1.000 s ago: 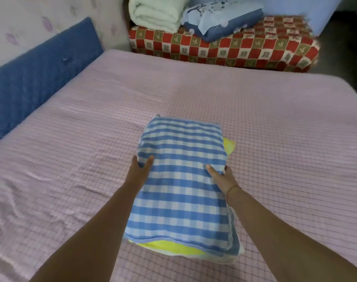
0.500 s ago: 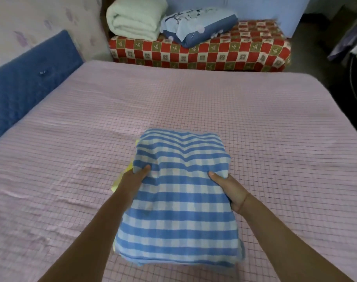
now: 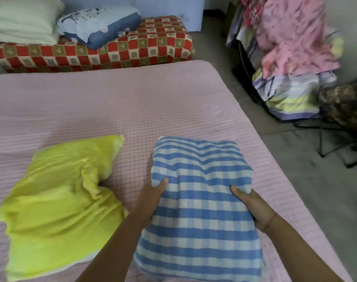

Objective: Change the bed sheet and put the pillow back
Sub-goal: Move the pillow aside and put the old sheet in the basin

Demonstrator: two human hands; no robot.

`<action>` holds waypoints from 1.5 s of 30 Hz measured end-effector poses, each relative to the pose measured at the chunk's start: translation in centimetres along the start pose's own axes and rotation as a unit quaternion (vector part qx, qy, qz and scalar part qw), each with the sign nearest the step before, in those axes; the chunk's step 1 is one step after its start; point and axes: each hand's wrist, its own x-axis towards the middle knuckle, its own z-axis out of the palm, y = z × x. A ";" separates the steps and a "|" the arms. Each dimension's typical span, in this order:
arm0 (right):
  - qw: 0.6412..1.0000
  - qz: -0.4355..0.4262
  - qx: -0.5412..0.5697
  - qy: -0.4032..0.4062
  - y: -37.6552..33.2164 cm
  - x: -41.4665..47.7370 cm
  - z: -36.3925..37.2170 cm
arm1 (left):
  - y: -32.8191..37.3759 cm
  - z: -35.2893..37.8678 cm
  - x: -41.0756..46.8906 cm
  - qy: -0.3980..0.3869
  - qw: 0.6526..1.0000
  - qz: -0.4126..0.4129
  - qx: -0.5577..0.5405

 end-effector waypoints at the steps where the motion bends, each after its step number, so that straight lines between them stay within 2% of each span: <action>1: 1.000 0.001 0.003 0.017 0.2 -0.8 -2.7 | -0.6 2.5 -0.1 -0.018 1.000 -0.011 0.008; 8: 0.996 -0.012 0.009 0.086 1.1 -5.0 -17.2 | -5.6 17.0 -2.2 -0.102 0.993 -0.051 0.007; 13: 0.994 -0.011 -0.031 0.108 4.1 -3.7 -23.5 | -9.7 22.2 -2.8 -0.082 0.992 -0.094 0.011; 16: 0.988 0.040 -0.078 0.128 8.1 -2.3 -26.1 | -13.0 23.4 -2.9 -0.051 0.990 -0.119 0.062; 20: 0.988 0.061 -0.062 0.127 11.7 -2.7 -27.4 | -16.2 22.6 -3.1 -0.036 0.989 -0.137 0.042; 24: 0.992 0.070 -0.050 0.097 13.2 -4.5 -27.5 | -18.2 21.4 -4.4 -0.101 0.975 -0.184 0.067; 26: 0.992 0.089 -0.060 0.070 13.2 -5.3 -27.4 | -19.6 21.2 -4.9 -0.125 0.972 -0.178 0.088; 28: 0.989 0.107 -0.078 0.061 12.9 -5.5 -27.1 | -20.0 21.1 -5.3 -0.137 0.970 -0.160 0.119; 31: 0.981 0.133 -0.128 0.054 12.2 -6.4 -26.3 | -20.2 20.8 -5.9 -0.140 0.964 -0.177 0.137; 34: 0.975 0.142 -0.152 0.078 12.6 -7.0 -26.7 | -20.3 20.7 -6.4 -0.145 0.958 -0.212 0.129; 36: 0.975 0.114 -0.166 0.097 13.4 -7.3 -26.6 | -20.9 21.0 -6.7 -0.131 0.957 -0.231 0.120; 40: 0.967 0.100 -0.172 0.162 15.3 -7.9 -25.3 | -22.2 21.8 -7.1 -0.095 0.968 -0.207 0.108; 41: 0.958 0.097 -0.191 0.191 15.3 -7.9 -24.9 | -22.1 21.7 -7.1 -0.093 0.970 -0.199 0.105; 44: 0.873 0.122 -0.358 0.309 14.0 -6.6 -23.8 | -20.9 20.2 -6.4 -0.071 0.976 -0.182 0.094; 45: 0.855 0.089 -0.378 0.345 13.0 -6.0 -22.6 | -20.4 19.1 -5.8 -0.048 0.980 -0.170 0.094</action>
